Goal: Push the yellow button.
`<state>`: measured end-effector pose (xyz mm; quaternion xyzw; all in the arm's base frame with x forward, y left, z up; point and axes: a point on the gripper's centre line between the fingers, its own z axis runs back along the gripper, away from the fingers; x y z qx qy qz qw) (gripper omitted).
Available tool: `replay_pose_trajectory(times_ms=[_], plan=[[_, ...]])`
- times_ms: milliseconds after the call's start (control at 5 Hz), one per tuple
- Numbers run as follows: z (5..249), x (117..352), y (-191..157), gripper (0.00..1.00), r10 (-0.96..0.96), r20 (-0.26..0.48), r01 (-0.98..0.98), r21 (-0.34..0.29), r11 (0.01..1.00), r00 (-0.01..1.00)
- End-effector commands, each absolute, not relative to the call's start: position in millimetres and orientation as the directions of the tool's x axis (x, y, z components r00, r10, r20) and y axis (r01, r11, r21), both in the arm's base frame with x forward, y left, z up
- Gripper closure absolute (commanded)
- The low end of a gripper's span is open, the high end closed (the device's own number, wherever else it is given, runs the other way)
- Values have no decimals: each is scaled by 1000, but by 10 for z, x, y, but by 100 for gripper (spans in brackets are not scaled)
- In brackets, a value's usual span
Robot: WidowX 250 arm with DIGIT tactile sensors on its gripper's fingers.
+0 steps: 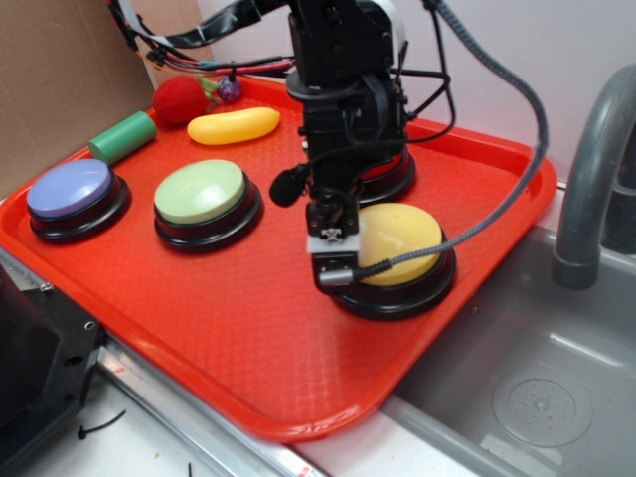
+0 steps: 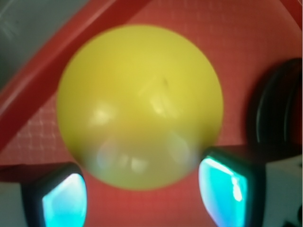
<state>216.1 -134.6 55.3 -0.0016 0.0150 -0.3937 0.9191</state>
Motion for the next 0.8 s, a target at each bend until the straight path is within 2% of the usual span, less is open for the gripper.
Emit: replay_pose_trajectory(times_ms=[0, 600], plan=[[1113, 2111, -1467, 0, -670, 117, 664, 87, 743, 733], [1337, 2068, -1392, 0, -592, 140, 589, 63, 806, 794]])
